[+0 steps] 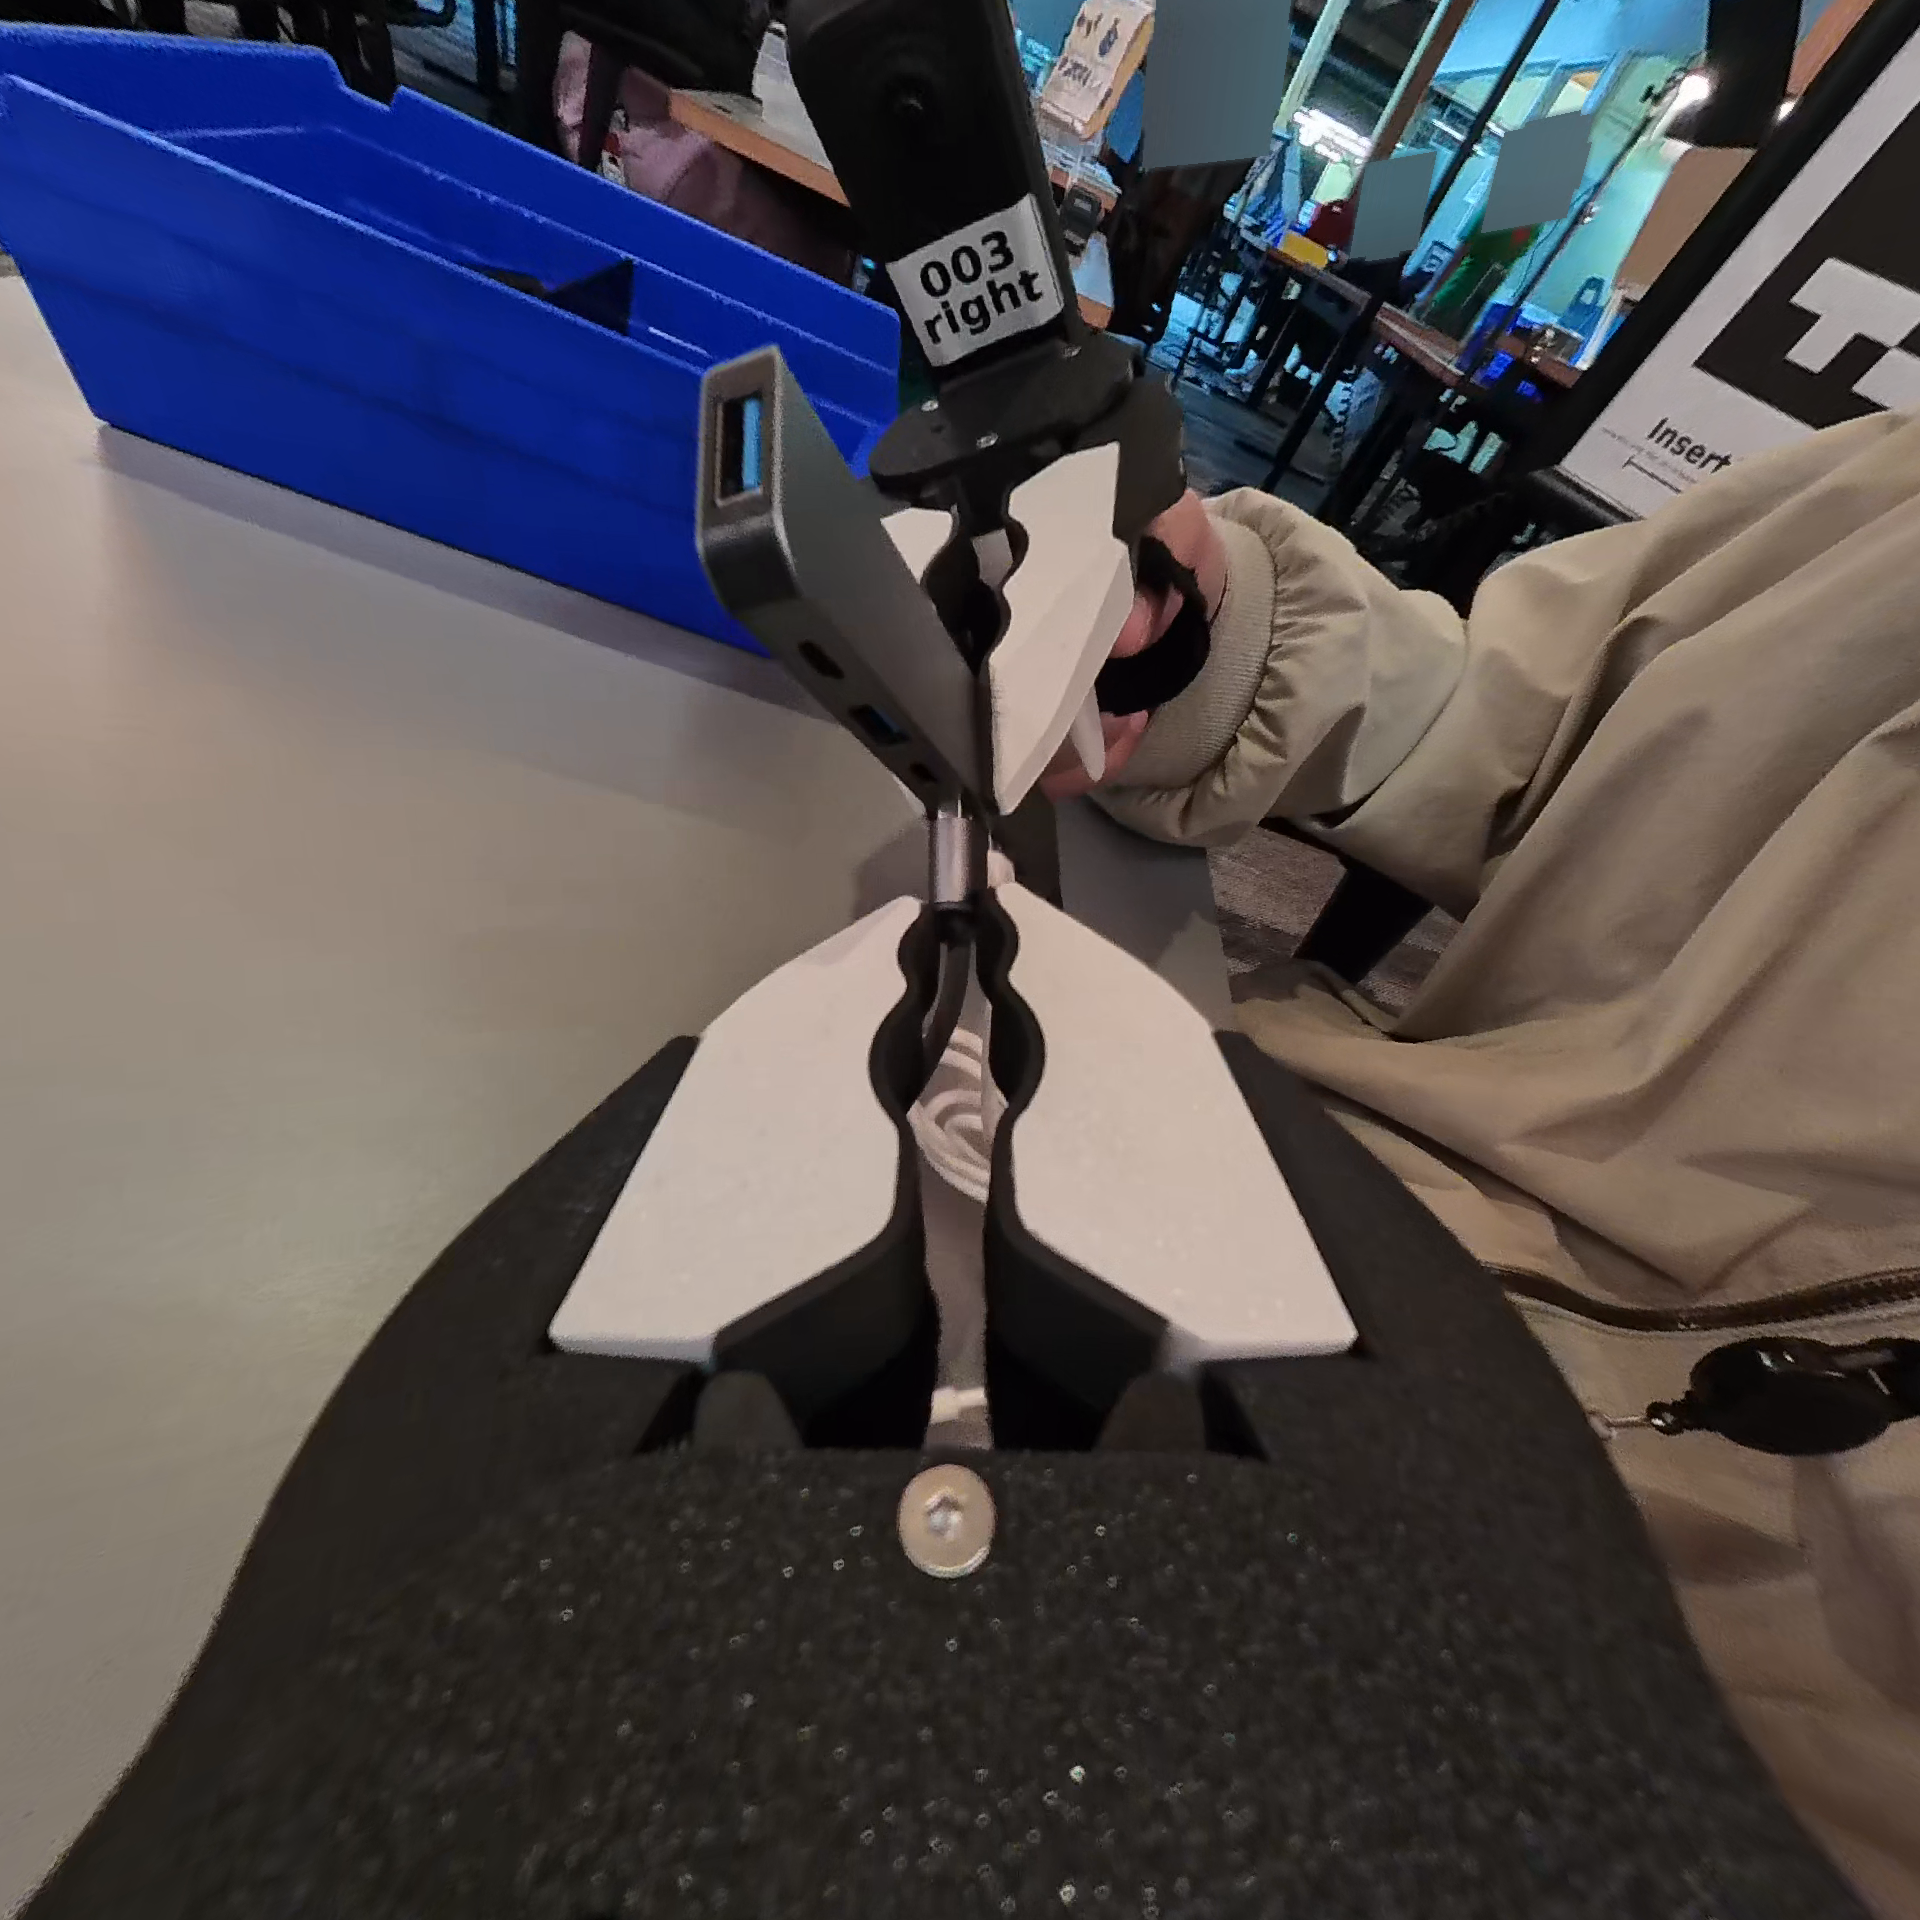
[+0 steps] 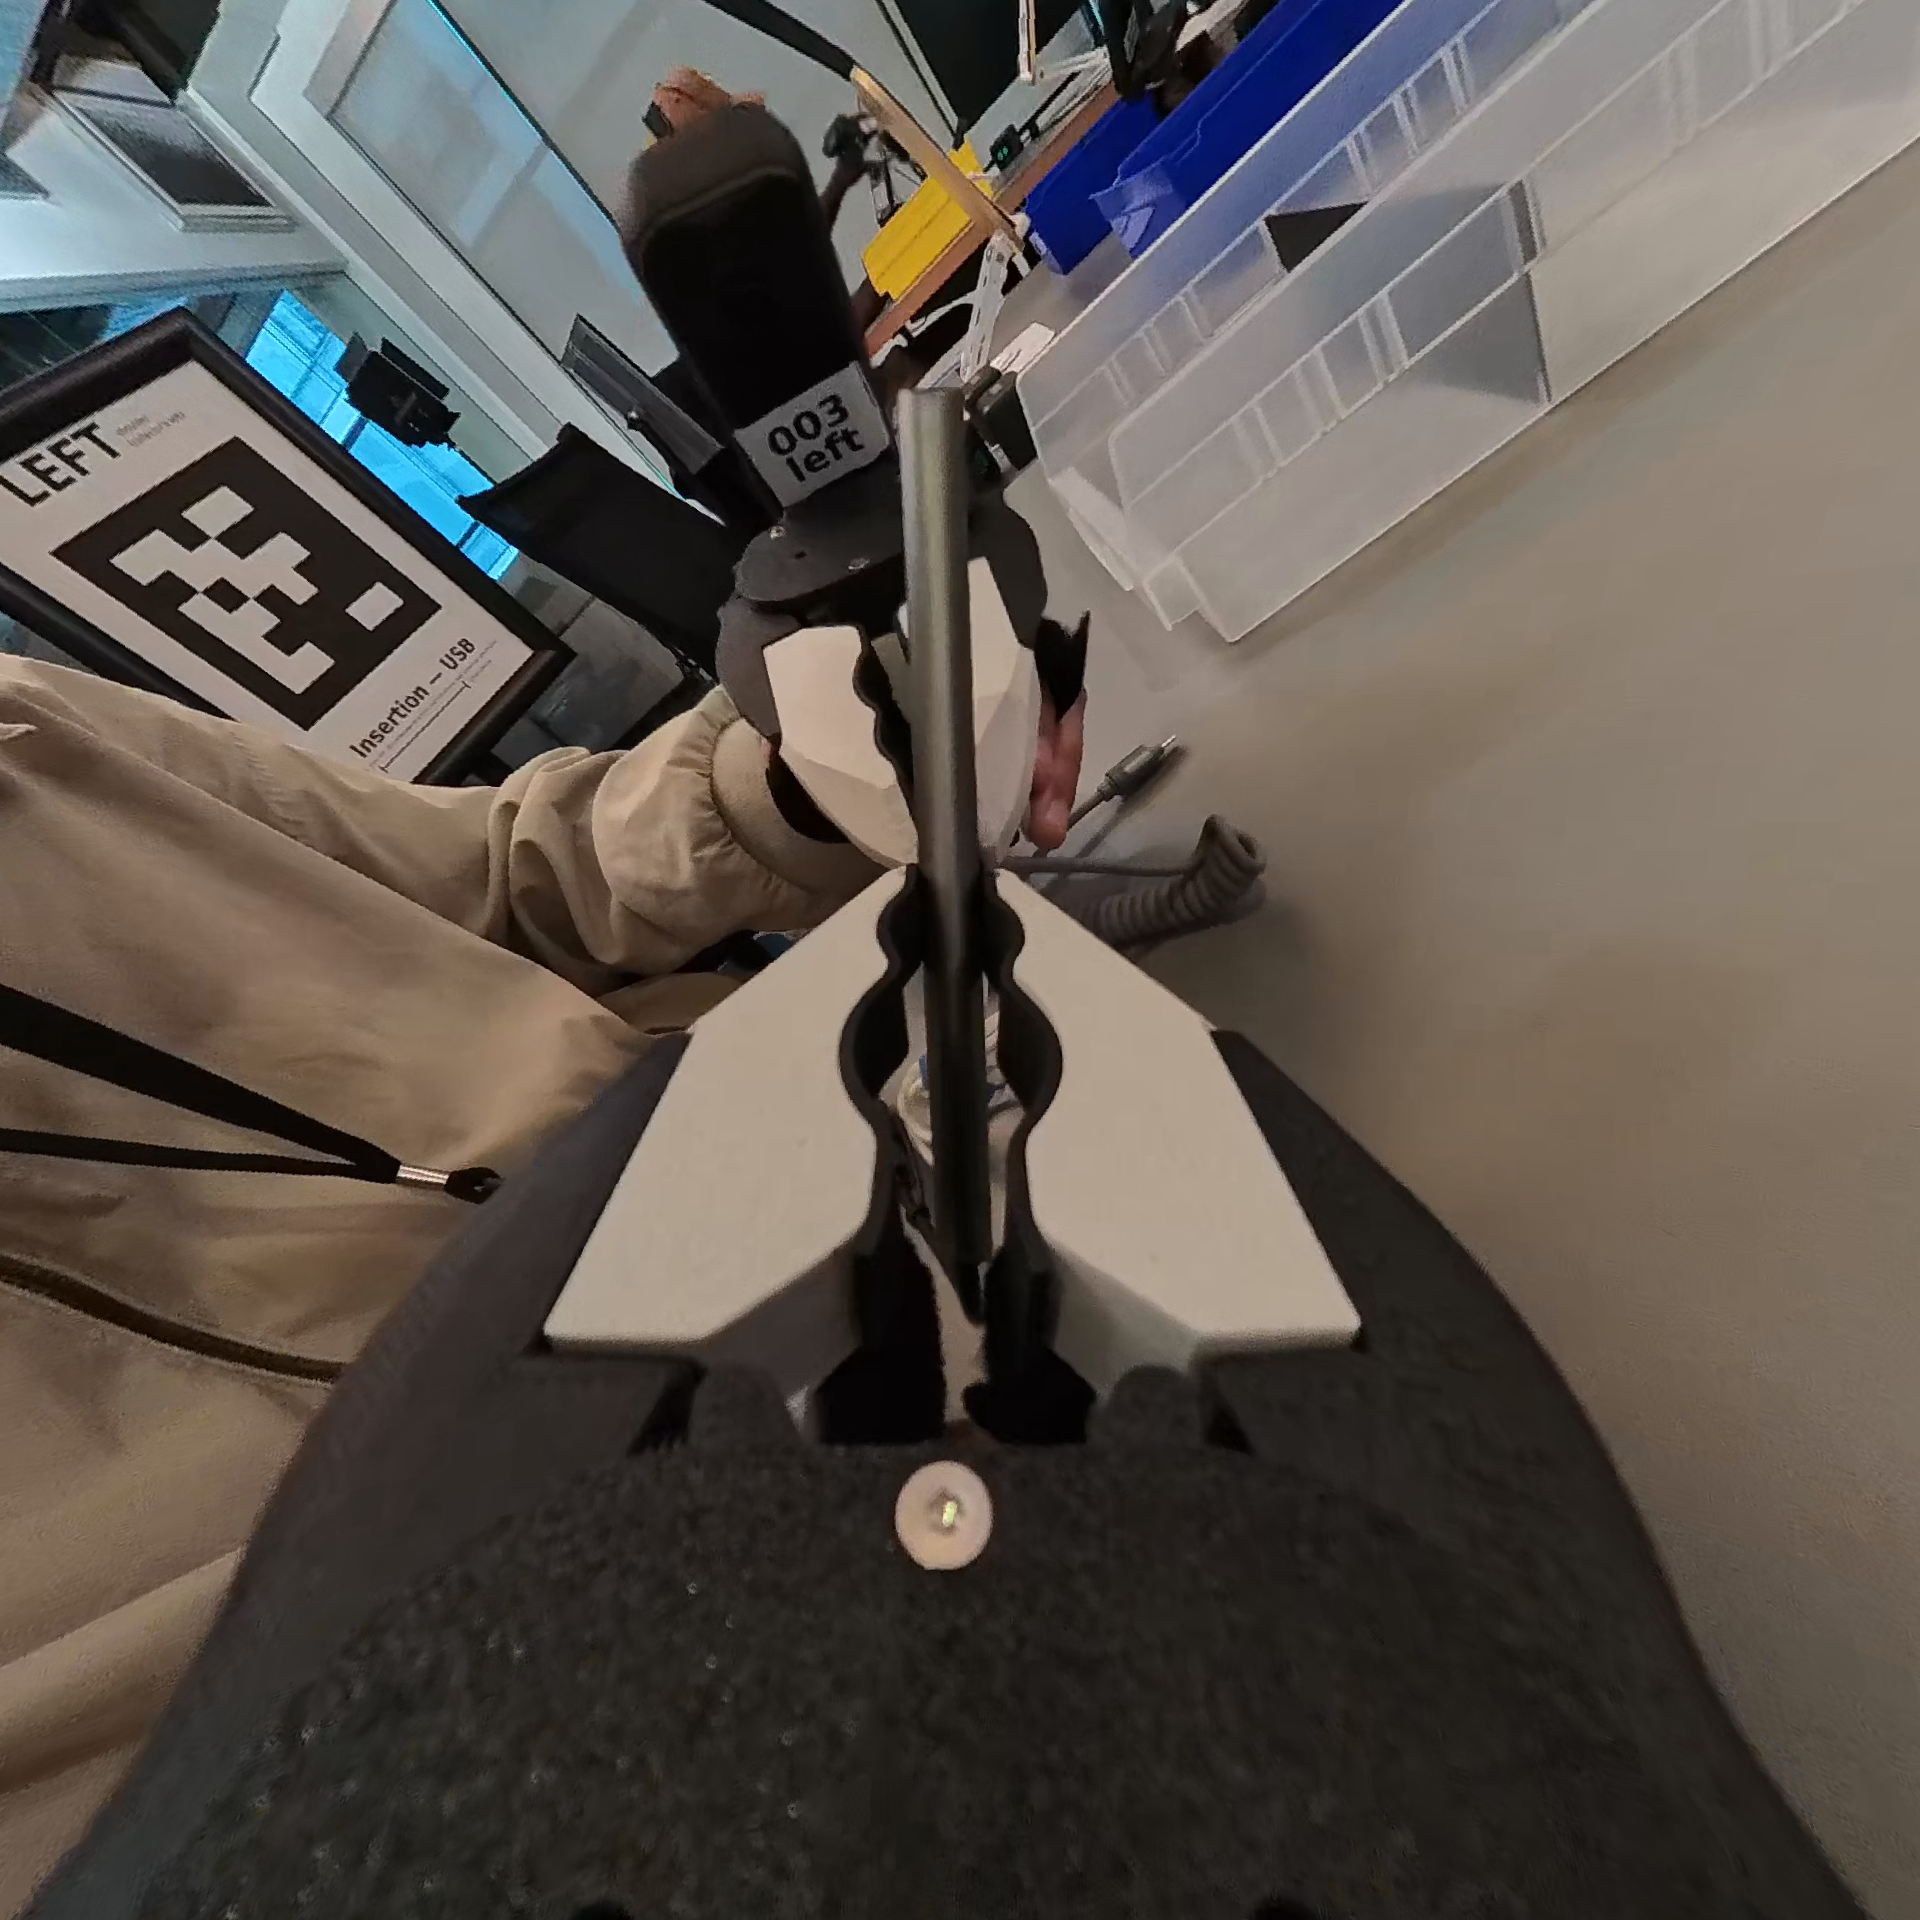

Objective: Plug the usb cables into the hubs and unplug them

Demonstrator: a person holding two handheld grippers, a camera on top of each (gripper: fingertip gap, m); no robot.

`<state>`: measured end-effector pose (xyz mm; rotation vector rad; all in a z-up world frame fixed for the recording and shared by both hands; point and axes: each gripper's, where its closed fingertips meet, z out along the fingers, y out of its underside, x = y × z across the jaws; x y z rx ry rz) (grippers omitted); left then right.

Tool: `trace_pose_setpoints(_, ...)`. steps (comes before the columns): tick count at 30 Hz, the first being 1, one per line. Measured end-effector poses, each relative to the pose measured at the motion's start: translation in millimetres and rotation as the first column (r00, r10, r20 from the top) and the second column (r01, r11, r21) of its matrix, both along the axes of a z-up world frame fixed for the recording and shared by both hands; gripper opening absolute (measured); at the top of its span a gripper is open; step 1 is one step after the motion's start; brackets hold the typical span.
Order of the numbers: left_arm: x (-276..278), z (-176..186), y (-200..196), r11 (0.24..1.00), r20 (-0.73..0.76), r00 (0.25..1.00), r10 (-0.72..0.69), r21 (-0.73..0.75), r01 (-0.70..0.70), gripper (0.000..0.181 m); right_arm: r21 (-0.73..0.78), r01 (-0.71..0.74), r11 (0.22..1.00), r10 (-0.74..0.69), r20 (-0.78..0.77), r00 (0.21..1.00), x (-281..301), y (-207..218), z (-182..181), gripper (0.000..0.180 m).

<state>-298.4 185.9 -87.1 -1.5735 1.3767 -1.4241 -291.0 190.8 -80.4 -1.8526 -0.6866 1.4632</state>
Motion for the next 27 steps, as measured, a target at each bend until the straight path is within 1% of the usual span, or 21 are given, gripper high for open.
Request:
trace_pose_setpoints(2,0.4,3.9,-0.9,1.000,0.009,1.000,0.001,0.002,-0.001,0.006,0.012,-0.001,1.000,0.002,-0.007,1.000,0.8,-0.9,3.7,0.009)
trace_pose_setpoints(4,0.2,10.3,1.4,1.000,0.043,0.999,0.004,-0.015,-0.003,0.007,0.029,0.027,0.999,-0.026,-0.020,0.999,1.0,2.3,9.3,0.009)
trace_pose_setpoints(6,0.4,19.9,8.8,0.998,0.093,0.994,0.058,0.015,-0.060,0.007,0.072,0.051,0.996,-0.051,-0.013,0.999,3.5,8.5,19.8,0.009)
trace_pose_setpoints(7,-1.5,22.9,16.6,0.990,0.106,0.988,0.115,0.073,-0.123,0.005,0.111,0.076,0.991,-0.078,0.014,0.997,8.5,14.5,26.9,0.009)
trace_pose_setpoints(9,-14.6,31.6,36.7,0.938,0.171,0.952,0.255,0.195,-0.286,0.007,0.198,0.157,0.967,-0.166,0.026,0.986,32.4,33.4,56.2,0.009)
trace_pose_setpoints(10,-24.3,36.7,45.5,0.909,0.219,0.924,0.315,0.210,-0.359,0.011,0.245,0.207,0.947,-0.221,0.030,0.975,49.9,44.5,75.9,0.009)
trace_pose_setpoints(11,-34.2,39.5,52.4,0.890,0.255,0.897,0.361,0.194,-0.413,0.014,0.306,0.260,0.916,-0.284,0.035,0.958,69.4,55.5,98.6,0.009)
trace_pose_setpoints(12,-43.3,39.3,56.6,0.882,0.270,0.881,0.389,0.165,-0.441,0.014,0.360,0.306,0.881,-0.338,0.029,0.941,88.4,64.4,124.7,0.009)
trace_pose_setpoints(14,-54.7,33.5,59.8,0.890,0.256,0.879,0.403,0.114,-0.441,0.014,0.455,0.356,0.816,-0.408,0.018,0.913,121.7,74.0,180.0,0.009)
trace_pose_setpoints(16,-59.6,30.3,64.8,0.890,0.234,0.878,0.418,0.089,-0.447,0.014,0.554,0.393,0.734,-0.488,0.027,0.872,154.0,81.2,232.6,0.009)
trace_pose_setpoints(19,-59.0,31.9,66.2,0.896,0.242,0.876,0.417,0.055,-0.442,0.014,0.642,0.426,0.638,-0.589,0.050,0.807,199.9,91.6,293.4,0.008)
trace_pose_setpoints(21,-55.7,25.5,63.6,0.906,0.218,0.890,0.401,0.046,-0.420,0.013,0.645,0.448,0.619,-0.610,0.036,0.791,225.6,96.1,323.3,0.009)
trace_pose_setpoints(23,-52.5,20.9,60.8,0.913,0.198,0.901,0.386,0.055,-0.404,0.011,0.658,0.490,0.571,-0.660,0.013,0.751,255.7,102.5,348.0,0.009)
trace_pose_setpoints(25,-49.6,18.8,57.8,0.917,0.188,0.909,0.372,0.077,-0.391,0.011,0.661,0.530,0.532,-0.712,0.010,0.702,287.4,110.6,363.0,0.009)
trace_pose_setpoints(27,-46.9,14.2,55.5,0.918,0.164,0.918,0.361,0.109,-0.381,0.011,0.650,0.561,0.513,-0.744,0.011,0.668,314.7,119.5,368.0,0.009)
